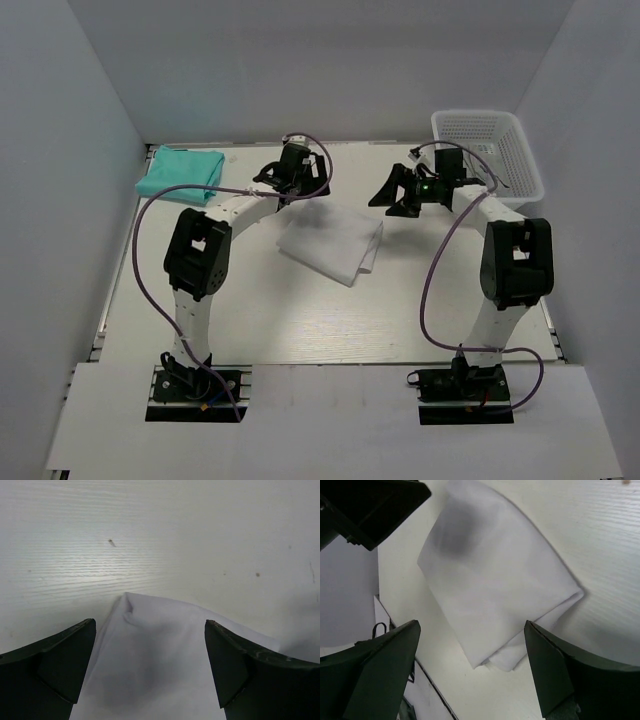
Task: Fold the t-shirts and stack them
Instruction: Fold the long partially folded tshirt into a neat square
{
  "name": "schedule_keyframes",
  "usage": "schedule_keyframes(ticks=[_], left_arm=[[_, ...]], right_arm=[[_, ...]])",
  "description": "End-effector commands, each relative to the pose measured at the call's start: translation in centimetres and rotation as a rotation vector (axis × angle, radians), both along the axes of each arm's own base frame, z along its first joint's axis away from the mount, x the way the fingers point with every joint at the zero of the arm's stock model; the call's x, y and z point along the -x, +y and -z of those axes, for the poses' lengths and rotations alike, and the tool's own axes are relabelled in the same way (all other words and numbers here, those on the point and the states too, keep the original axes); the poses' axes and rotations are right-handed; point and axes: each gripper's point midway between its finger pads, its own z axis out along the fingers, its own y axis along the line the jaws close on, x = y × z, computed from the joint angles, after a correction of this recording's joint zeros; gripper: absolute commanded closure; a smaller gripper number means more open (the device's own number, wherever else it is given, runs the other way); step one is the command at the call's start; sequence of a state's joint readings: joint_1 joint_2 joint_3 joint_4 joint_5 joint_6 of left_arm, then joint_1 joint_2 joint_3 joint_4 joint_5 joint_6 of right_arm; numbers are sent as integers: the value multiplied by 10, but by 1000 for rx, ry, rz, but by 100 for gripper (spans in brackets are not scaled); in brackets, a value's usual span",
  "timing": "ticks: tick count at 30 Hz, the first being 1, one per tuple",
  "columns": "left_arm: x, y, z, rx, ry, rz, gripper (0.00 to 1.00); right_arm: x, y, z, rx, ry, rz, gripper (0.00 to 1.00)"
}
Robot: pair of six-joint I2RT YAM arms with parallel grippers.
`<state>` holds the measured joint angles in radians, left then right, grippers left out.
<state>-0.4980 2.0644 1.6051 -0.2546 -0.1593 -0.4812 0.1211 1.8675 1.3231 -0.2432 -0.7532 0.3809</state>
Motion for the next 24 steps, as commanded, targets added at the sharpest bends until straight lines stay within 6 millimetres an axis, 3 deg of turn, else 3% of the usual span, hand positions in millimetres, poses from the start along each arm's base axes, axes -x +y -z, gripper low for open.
schedule_keyframes(ticks=[1,7,12,15,20,21,22,23,24], left_arm=[[12,-25,-19,75,-20,129,0],[22,-35,28,82,72,189,0],[42,-17,75,53,190,171,0],[58,-10,91,40,237,175,0],[103,-15,84,105,286,234,0],[107,-19,74,134,271,259,0],[107,-19,52,161,230,256,0],[112,-17,46,164,222,257,0],[113,-16,36,172,203,260,0]], right_arm=[[17,7,14,45,19,-14,10],[26,32,44,-8,85,-115,10],[24,26,82,23,170,-92,10],[25,19,101,71,193,-72,10],[17,8,109,133,156,-74,10],[17,12,105,145,138,-90,10],[16,11,104,163,110,-104,10],[14,9,100,187,96,-103,10],[11,9,84,192,52,-109,10]])
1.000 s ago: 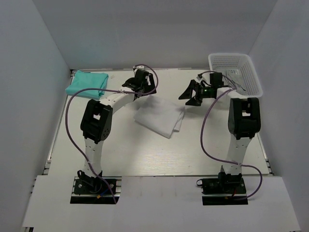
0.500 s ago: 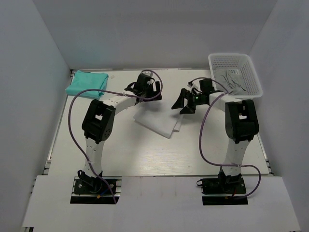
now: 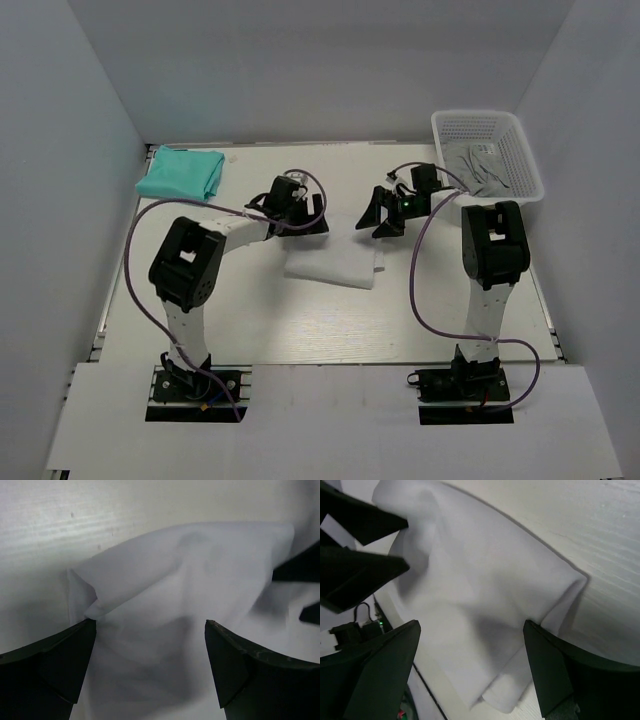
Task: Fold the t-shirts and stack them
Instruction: Fold the long partially folded tshirt into a neat square
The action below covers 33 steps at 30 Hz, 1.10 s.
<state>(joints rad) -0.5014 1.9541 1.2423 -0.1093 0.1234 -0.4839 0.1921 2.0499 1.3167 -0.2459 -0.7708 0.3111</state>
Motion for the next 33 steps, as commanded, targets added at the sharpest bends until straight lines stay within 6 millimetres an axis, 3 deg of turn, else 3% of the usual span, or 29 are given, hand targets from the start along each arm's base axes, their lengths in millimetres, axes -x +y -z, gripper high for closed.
schedule_keyframes(ticks=[1,2,3,7,12,15,21,24,25,27,28,29,33], left_arm=[[28,-4,-36,69,3,43,0],[34,0,-39,65,-4,49,0],[33,2,-61,86,-58,43,0],[32,23,-80,38,-110,-47,0],[40,33,-73,22,-108,-79,0],[45,38,-46,-25,-45,-85,0],[37,36,-25,-59,-6,-91,0],[38,36,-14,-72,16,-91,0],[36,35,-14,-73,16,-91,0],[36,35,-14,-73,16,-91,0],[36,35,-14,-73,16,-91,0],[37,34,-10,-72,27,-84,0],[37,30,-8,-58,32,-70,0]], right_arm=[[-13,-18,1,158,-126,-12,10],[-15,-20,-10,171,-160,-10,10],[-19,-21,-24,185,-195,-3,10],[-13,-28,-48,250,-234,48,10],[12,-42,-18,386,-140,131,13],[26,-42,-4,412,-99,126,20],[42,-36,17,451,-34,110,29],[44,-32,22,451,-19,108,48],[49,-29,24,438,-12,96,62],[47,-23,19,407,-29,89,72],[47,-20,14,395,-42,85,82],[47,-19,13,392,-43,88,100],[42,-13,-5,360,-85,92,100]])
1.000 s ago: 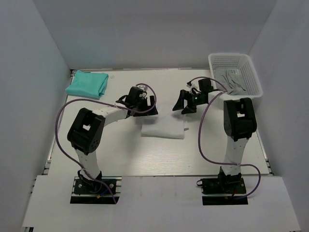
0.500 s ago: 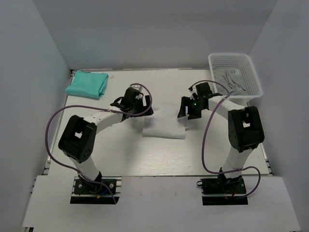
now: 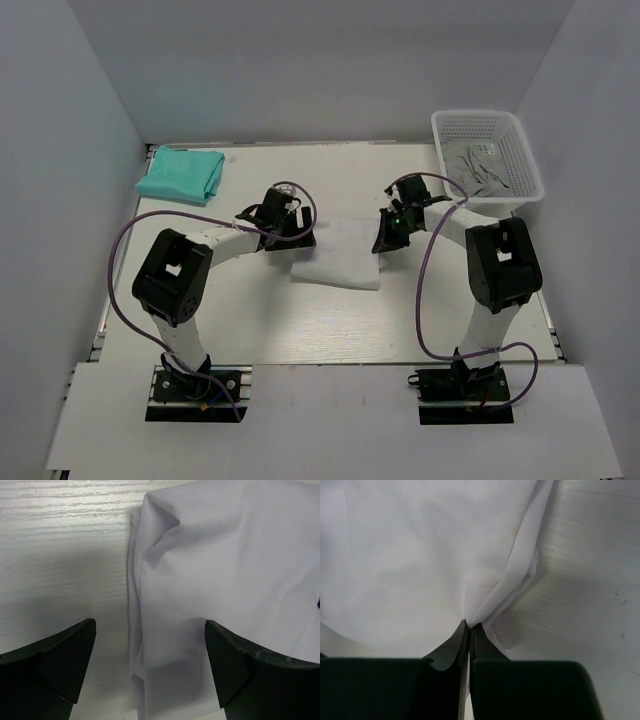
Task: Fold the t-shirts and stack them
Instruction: Fold the long partially folded tshirt into a neat square
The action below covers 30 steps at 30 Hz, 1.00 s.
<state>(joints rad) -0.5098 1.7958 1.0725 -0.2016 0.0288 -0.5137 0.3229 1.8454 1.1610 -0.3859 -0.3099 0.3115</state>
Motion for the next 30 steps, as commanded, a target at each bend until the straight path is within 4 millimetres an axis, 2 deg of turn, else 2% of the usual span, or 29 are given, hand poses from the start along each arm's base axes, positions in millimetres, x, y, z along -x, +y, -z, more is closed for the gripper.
schedule_keyframes(ticks=[1,8,9,12,13,14,20,22,27,30], left_arm=[[-10,-9,-15,36,-38,8,0],[-11,-11,-10,37,-25,14,0],[-11,-11,-10,37,-25,14,0],[-12,-9,-5,38,-12,10,0],[-12,-9,-5,38,-12,10,0],[-12,-9,-5,38,-12,10,0],[-9,-8,3,35,19,-5,0],[-10,-7,4,28,15,-12,0],[-6,-1,6,14,31,-42,0],[-7,0,6,8,27,-47,0]], right_arm=[[-7,11,-27,-63,-77,-13,100],[-2,35,-59,-276,-126,-49,100],[-2,43,-68,-336,-140,-75,100],[-1,46,-69,-377,-127,-83,100],[3,44,-61,-390,-94,-82,100],[4,47,-63,-416,-96,-98,100],[-7,44,-64,-431,-121,-107,100],[-8,37,-57,-402,-109,-78,100],[9,18,-17,-395,-28,-10,100],[4,9,1,-439,-12,18,100]])
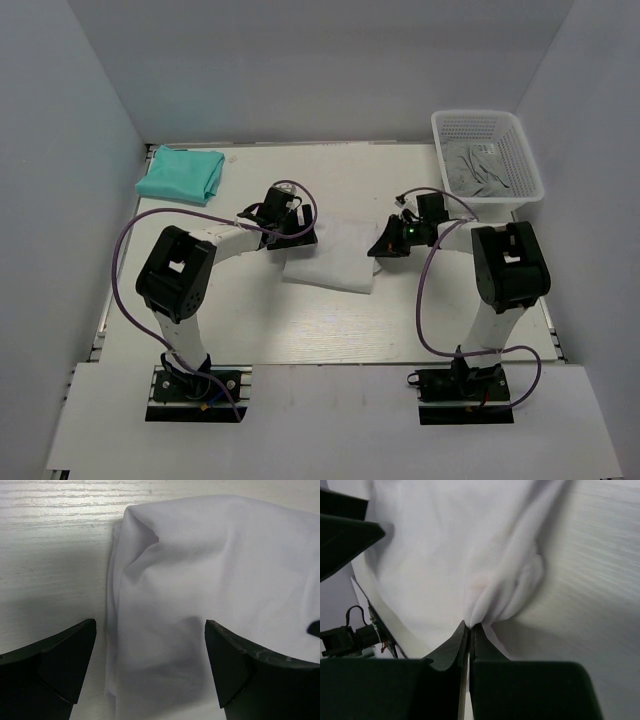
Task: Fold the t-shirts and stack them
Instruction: Fold the long partially folded tshirt into a neat square
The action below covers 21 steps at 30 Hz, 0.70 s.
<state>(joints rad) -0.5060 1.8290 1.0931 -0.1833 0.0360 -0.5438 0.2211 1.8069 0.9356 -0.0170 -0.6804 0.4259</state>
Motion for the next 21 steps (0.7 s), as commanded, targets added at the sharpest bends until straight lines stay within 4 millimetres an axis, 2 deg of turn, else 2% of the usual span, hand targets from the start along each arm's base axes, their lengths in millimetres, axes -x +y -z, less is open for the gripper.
schedule_keyframes(ticks=[1,5,8,11,12,14,15,16,17,18,19,20,21], left_arm=[[2,6,3,-20,27,-25,0],[2,10,5,-33,31,-44,0],[-1,8,2,-29,23,-44,0],[-1,6,7,-28,36,-39,0],[-1,6,7,-33,33,-31,0],[0,7,11,-44,37,-22,0],[3,4,15,-55,41,-1,0],[3,5,15,-62,36,10,0],[5,6,25,-74,57,10,0],[3,5,28,-73,56,10,3],[3,3,30,-68,63,17,6],[0,1,31,-67,63,17,8],[5,4,42,-83,91,17,11]], right_arm=[[-6,-5,20,-62,19,19,100],[1,-11,30,-91,35,27,100],[-3,-17,30,-83,13,34,100],[-4,-18,27,-60,-1,28,100],[-2,-17,26,-61,9,23,97],[-5,-16,16,-69,-23,8,86],[-4,-12,6,-89,-42,-12,74],[-7,-11,-3,-96,-61,-14,67],[-6,-9,-7,-102,-79,-29,60],[-4,-7,-14,-130,-81,-47,41],[-3,-7,-25,-139,-102,-53,29],[-2,-6,-29,-145,-108,-57,11],[-1,-6,-33,-151,-111,-61,11]])
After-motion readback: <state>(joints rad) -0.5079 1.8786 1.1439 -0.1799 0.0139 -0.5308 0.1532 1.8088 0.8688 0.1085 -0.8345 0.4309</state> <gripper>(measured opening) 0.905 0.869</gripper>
